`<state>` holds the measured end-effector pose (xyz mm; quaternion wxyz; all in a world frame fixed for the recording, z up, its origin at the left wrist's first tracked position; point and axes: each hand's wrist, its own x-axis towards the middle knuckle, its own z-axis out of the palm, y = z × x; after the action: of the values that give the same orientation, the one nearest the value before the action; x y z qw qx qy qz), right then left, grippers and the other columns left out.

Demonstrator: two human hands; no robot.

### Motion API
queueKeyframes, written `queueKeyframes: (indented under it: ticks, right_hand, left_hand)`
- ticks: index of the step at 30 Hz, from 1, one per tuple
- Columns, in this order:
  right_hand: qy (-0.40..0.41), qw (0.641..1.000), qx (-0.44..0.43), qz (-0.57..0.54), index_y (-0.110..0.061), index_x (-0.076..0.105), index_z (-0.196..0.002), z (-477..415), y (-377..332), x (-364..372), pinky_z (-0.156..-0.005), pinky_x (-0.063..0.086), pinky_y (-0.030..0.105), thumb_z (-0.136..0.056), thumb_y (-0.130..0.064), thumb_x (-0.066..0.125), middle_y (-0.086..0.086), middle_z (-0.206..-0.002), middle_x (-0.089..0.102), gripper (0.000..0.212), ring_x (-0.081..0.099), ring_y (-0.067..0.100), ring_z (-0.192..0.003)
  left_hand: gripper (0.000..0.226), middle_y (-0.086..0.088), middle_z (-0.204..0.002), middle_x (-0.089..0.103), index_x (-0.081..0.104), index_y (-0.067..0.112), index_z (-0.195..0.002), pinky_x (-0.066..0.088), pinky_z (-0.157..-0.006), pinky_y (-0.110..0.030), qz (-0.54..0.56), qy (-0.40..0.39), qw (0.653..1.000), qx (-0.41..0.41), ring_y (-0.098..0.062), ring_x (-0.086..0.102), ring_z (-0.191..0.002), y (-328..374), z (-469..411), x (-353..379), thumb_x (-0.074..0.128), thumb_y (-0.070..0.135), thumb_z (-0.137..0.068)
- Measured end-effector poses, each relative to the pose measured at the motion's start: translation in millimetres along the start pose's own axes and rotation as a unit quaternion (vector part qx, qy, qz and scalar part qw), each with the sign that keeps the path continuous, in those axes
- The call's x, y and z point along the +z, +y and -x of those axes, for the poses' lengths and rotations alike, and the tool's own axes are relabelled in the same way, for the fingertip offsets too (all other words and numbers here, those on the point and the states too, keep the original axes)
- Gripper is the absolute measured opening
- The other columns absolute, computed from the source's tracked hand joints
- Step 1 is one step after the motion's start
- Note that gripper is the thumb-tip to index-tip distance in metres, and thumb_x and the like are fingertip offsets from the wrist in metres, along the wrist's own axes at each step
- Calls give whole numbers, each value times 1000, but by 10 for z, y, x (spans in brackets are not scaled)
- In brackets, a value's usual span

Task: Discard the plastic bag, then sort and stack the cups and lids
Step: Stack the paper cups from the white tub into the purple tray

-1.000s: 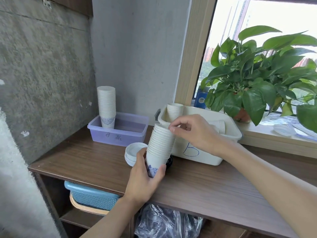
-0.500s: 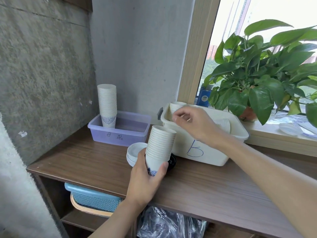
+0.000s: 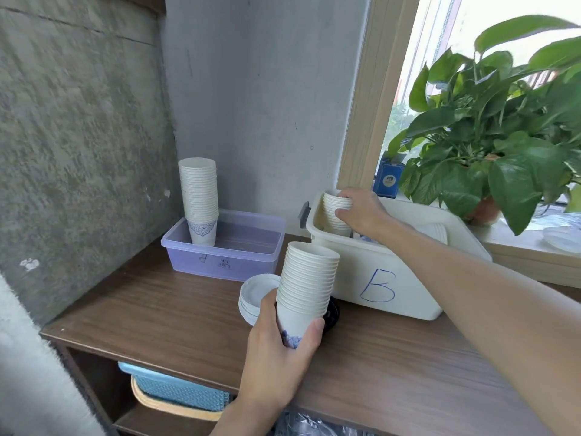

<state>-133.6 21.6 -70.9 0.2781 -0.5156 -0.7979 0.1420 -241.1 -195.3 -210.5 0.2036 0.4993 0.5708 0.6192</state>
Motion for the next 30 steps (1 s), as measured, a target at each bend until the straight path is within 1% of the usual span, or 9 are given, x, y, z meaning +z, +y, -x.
queueKeyframes:
  ticks: [3,5,7,12,17,22,24,27,30]
  right_hand:
    - [23,1000,2,-3,-11,66,-102,7,-10,-15,-74,42,30,-87,-8,60,8,-109,64,17,56,25,-95]
    - [34,999,-2,-8,-7,68,-92,47,-11,-52,-79,46,34,-86,-8,60,9,-101,65,10,58,26,-94]
    - [45,999,-7,-13,-7,68,-93,97,-4,-98,-82,46,34,-86,-10,61,8,-102,65,10,57,24,-95]
    - [86,996,-15,-16,-9,67,-96,195,-11,-263,-73,37,26,-89,-14,62,6,-99,64,10,55,20,-88]
    - [130,990,-33,-41,-7,65,-88,322,-92,-461,-72,44,32,-87,-12,60,9,-91,65,7,59,25,-87]
    - [140,980,-71,-124,-13,57,-83,469,-232,-660,-76,52,42,-89,-12,59,17,-86,65,6,64,34,-84]
    - [135,970,-101,-178,-15,56,-82,582,-354,-745,-72,54,46,-89,-11,59,19,-85,65,9,65,31,-77]
    - [97,953,-141,-248,-14,58,-89,812,-538,-838,-58,49,21,-91,-6,58,4,-77,65,9,59,4,-58]
    - [33,950,-155,-267,-12,61,-88,1014,-623,-842,-55,46,18,-90,-5,60,1,-74,65,7,55,7,-52]
  left_hand:
    - [50,12,-85,69,49,41,-113,48,-63,-17,0,-2,1000,1,-7,65,-71,26,4,-9,67,55,-69]
    - [49,23,-95,67,49,41,-111,46,-66,-10,-6,0,1000,5,-1,65,-83,68,8,-16,66,56,-68]
    - [48,26,-97,65,48,41,-110,45,-66,-8,-8,2,1000,4,1,64,-86,81,11,-18,65,57,-68]
    - [48,14,-89,69,49,39,-116,48,-65,-17,-19,-6,1000,-3,-4,65,-77,55,18,-19,70,51,-75]
    - [48,10,-80,68,49,38,-116,45,-62,-19,-23,-10,1000,-9,-5,63,-67,41,19,-13,69,54,-75]
    - [50,10,-84,69,49,36,-117,49,-64,-22,-27,-11,1000,-10,-5,64,-72,36,14,-9,68,57,-75]
    - [50,13,-88,68,49,35,-117,50,-67,-22,-26,-13,1000,-10,-4,65,-77,42,18,-13,68,56,-76]
    - [47,13,-89,68,48,37,-116,49,-66,-21,-24,-13,1000,-10,-4,64,-78,61,27,-23,68,55,-77]
    - [46,11,-84,68,47,40,-115,48,-63,-22,-17,-16,1000,-13,-6,63,-70,61,27,-24,68,56,-78]
